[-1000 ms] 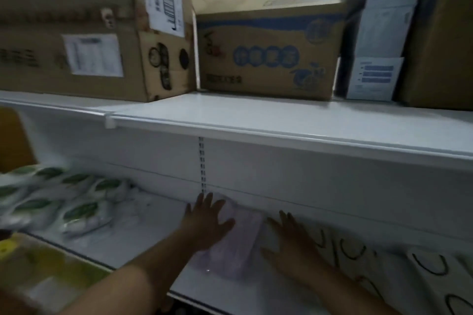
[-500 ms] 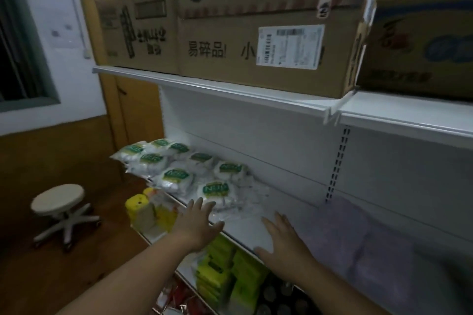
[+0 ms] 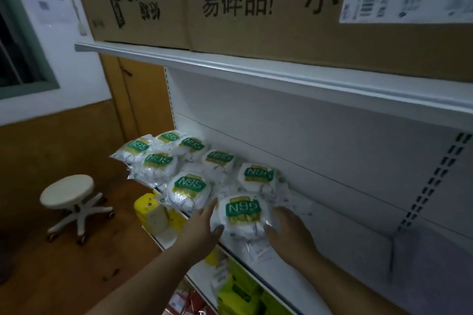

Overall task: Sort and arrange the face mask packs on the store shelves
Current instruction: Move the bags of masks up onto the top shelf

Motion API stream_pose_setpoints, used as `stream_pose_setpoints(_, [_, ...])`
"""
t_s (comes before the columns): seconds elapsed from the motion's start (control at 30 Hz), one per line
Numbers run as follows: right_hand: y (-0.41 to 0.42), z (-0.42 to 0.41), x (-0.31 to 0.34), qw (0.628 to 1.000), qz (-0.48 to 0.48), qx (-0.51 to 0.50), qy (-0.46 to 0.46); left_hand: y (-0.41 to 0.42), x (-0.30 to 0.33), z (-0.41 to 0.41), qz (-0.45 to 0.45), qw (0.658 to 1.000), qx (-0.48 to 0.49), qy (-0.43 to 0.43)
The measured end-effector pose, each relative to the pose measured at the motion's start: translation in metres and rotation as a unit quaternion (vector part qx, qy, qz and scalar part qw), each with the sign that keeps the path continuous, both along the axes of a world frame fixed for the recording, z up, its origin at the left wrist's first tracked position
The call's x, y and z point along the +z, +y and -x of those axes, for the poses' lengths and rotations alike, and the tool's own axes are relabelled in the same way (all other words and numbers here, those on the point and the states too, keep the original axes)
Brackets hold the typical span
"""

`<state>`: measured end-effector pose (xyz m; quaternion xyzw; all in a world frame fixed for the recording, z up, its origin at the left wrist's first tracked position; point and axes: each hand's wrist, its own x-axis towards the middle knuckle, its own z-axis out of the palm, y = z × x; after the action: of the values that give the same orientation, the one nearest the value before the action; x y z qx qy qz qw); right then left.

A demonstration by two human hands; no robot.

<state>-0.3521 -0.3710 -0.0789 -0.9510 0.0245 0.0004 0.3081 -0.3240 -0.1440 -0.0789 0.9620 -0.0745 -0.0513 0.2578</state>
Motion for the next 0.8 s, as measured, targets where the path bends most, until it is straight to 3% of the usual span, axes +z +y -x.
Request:
stream_pose_setpoints(0.17, [0.018,-0.033,-0.007,0.997,-0.047,-0.057,0.031,-0.005,-0.009,-0.039,0.089,0.994,0.049,0.030])
stream_pose_setpoints(0.4, [0.029,-0.042,-0.022,0.992,-0.046,-0.110,0.049,-0.013,-0.027,-0.066,0.116,0.992,0.038,0.026])
stream_pose_setpoints(0.57, [0.042,-0.037,-0.024,0.987,0.010,-0.152,0.050,-0.010,-0.040,-0.063,0.156,0.987,0.019,0.017])
stream_pose_setpoints(0.7, [0.052,-0.033,-0.013,0.981,0.043,-0.190,0.010,-0.005,-0.036,-0.063,0.177,0.983,-0.014,0.053])
stream_pose_setpoints(0.8, [0.063,-0.022,-0.003,0.974,-0.037,-0.219,-0.049,0.003,-0.026,-0.054,0.228,0.973,-0.045,0.016])
